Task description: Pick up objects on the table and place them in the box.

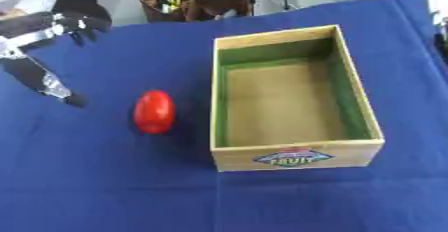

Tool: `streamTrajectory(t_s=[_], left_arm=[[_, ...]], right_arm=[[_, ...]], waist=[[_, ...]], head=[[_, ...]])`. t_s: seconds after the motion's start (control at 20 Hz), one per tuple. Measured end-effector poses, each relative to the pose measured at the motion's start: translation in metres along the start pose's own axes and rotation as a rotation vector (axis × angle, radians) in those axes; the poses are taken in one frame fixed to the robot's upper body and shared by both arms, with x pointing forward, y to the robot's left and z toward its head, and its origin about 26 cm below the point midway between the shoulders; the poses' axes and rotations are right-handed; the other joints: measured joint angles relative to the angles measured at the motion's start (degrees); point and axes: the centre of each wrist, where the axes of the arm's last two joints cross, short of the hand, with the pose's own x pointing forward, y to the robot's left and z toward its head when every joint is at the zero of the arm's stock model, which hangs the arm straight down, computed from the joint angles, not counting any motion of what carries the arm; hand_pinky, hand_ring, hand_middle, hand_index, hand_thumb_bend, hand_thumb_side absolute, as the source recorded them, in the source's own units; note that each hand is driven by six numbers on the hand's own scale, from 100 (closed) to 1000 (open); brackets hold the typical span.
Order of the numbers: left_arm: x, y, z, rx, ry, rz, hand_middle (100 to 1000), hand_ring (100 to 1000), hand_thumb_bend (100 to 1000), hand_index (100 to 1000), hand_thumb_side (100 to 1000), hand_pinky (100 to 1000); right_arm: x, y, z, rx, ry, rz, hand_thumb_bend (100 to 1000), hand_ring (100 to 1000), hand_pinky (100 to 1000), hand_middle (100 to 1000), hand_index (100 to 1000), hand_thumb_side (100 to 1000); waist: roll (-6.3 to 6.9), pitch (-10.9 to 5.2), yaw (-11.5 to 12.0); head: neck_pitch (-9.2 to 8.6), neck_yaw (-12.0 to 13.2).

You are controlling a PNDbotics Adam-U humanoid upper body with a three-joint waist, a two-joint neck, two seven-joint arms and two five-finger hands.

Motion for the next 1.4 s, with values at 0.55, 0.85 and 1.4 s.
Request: streamTrajectory(t_s=[0.55,0.85,1.4], left_arm=[[0.015,-0.011,-0.033,-0.052,-0.025,0.05,793,763,952,1000,613,656],[0.024,-0.014,-0.046,-0.08,-0.031,0.066,746,746,950,998,611,658],[0.034,-0.033,-0.063,-0.142,-0.026,0.076,714,717,956,977,600,622]], right_arm=[[0.0,0.001,0.0,-0.008,-0.001,-0.006,100,917,903,570,713,735],[0.001,0.002,-0.002,-0.012,-0.006,-0.012,100,917,904,569,712,730],[0.001,0.002,-0.002,-0.015,-0.007,-0.016,100,917,904,569,712,724]], waist=[[-0.11,-0.11,-0.42],[-0.12,-0.11,-0.72],[-0.02,-0.11,-0.92]], head=[[0.0,0.75],[0.0,0.82],[-0.02,0.58]])
